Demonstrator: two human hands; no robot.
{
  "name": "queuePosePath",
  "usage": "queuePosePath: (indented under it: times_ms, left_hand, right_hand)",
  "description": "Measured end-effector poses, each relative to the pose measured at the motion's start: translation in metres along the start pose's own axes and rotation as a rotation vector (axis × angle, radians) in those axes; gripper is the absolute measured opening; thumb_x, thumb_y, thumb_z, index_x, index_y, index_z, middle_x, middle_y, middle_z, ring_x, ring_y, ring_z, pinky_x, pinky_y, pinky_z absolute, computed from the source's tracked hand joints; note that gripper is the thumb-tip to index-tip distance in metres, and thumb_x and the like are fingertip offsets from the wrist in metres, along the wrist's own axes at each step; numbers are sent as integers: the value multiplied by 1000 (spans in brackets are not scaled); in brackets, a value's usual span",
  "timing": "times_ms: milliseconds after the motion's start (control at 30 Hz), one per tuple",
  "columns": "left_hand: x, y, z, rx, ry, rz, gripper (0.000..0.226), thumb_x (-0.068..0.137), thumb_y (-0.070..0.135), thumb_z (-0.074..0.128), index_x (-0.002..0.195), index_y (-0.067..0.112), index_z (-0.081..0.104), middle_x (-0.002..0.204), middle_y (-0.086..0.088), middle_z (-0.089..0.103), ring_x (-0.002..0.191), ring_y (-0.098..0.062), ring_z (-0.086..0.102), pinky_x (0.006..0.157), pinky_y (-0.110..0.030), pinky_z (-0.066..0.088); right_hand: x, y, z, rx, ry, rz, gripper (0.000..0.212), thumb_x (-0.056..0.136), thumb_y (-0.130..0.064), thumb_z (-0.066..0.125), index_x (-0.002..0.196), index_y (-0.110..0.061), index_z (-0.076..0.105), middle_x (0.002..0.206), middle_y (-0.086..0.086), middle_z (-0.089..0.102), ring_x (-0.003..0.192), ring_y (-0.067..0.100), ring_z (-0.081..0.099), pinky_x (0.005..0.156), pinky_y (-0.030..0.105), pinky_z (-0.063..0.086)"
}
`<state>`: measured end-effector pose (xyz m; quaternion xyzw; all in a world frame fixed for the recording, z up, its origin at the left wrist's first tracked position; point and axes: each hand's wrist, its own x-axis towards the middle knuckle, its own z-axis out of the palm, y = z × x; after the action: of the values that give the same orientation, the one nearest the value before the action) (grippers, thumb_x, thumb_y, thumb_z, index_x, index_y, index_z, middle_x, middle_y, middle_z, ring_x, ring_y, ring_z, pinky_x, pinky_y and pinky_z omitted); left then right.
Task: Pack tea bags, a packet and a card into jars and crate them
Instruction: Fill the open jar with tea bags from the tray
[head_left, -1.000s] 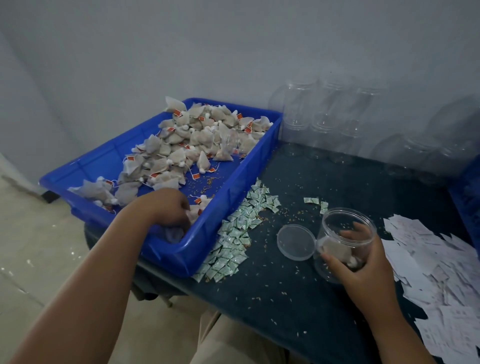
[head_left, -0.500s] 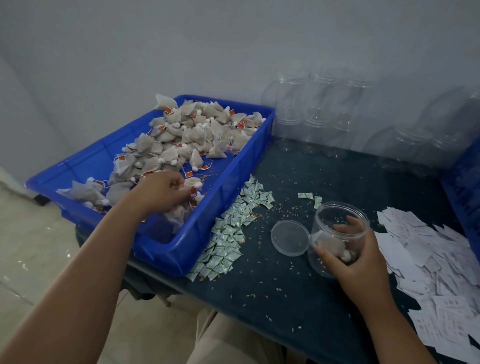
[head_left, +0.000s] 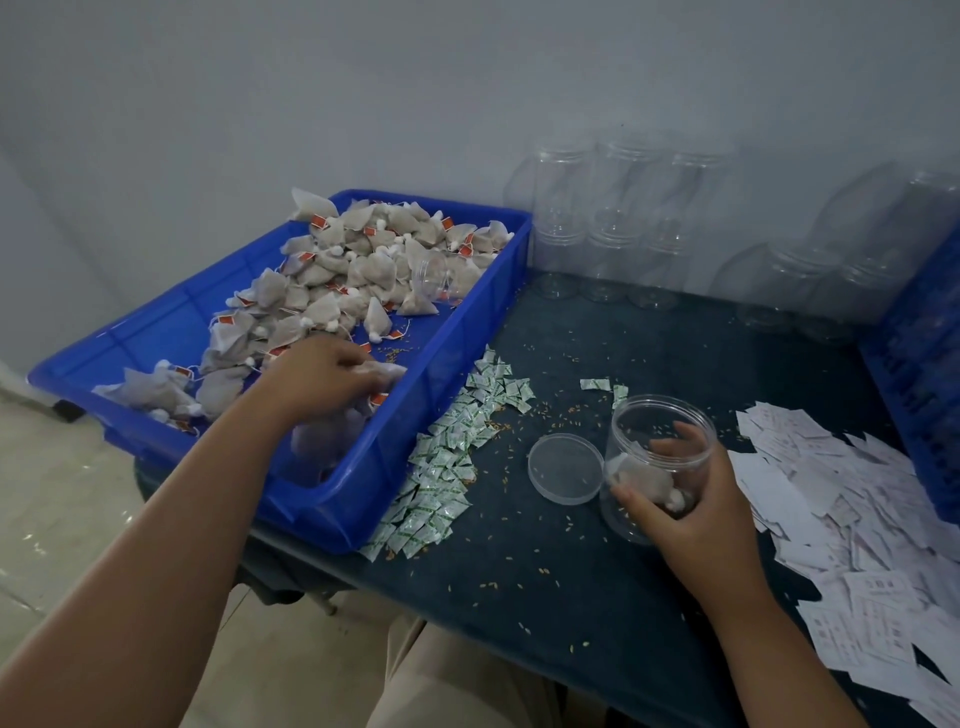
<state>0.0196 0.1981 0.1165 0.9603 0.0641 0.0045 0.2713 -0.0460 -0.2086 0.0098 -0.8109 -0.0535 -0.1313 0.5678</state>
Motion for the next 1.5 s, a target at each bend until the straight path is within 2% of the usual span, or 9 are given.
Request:
queuePosePath:
  times_ms: [133,267,367,467,633,867,1100,1367,1500]
  left_hand:
    - [-11,7,-4,-196,146,23,32,82,59,76,77,28,74,71,6,74,56,-5,68,40,-13,44]
    - [-14,24,-11,-104,354,95,28,93,54,68,84,27,71,69,4,70,56,-7,65,51,-27,49]
    - [-18,51,-20,-103,470,183,27,95,54,64,82,30,68,70,12,65,64,5,60,53,-14,40]
    - [-21,85,-24,-137,393,256,25,94,54,64,81,33,69,77,22,66,61,6,58,51,-10,39]
    - [-27,141,-4,-295,208,380,15,94,46,67,89,35,76,78,12,71,59,-1,61,52,-10,49]
    - [-33,201,54,-450,159,460,12,96,43,69,92,33,74,80,21,69,66,6,59,58,-9,45]
    - [-31,218,82,-532,166,461,11,98,47,66,98,37,71,85,27,68,80,9,63,62,-4,44]
    - [-25,214,92,-169,-193,524,12,95,45,70,103,40,78,89,23,73,85,6,66,62,-7,47]
    - [-22,213,84,-101,-165,552,14,93,42,73,105,36,79,87,28,69,90,14,61,63,-3,43]
  right_hand:
    - [0,1,1,1,1,12,89,65,-60,93,143,-44,53,129,-27,70,117,-7,68,97,32,56]
    - [-1,-3,0,4,-8,1,83,66,-67,92,138,-52,53,126,-29,69,113,-7,69,93,31,57]
    - [-1,-5,0,0,-8,-2,75,64,-70,91,127,-65,50,126,-28,69,111,-6,70,88,28,56]
    - [0,-3,0,-8,-24,-1,76,61,-71,87,126,-68,48,127,-27,69,111,-5,70,89,30,57]
    - [1,-1,-1,-4,-45,-18,77,64,-68,88,129,-68,47,128,-26,69,113,-3,71,92,32,58]
    - [1,-3,-1,-9,-52,-35,79,65,-64,91,128,-73,46,127,-29,68,115,-7,69,86,6,52]
    - [2,-2,-1,-11,-87,-63,87,67,-60,94,141,-62,48,130,-21,70,118,3,72,91,20,58]
    - [3,-4,0,-2,-79,-75,80,69,-52,96,139,-44,56,128,-19,73,120,6,71,91,17,57]
    - [4,-4,0,2,-59,-83,77,69,-52,95,135,-49,55,127,-19,73,118,7,72,90,21,58]
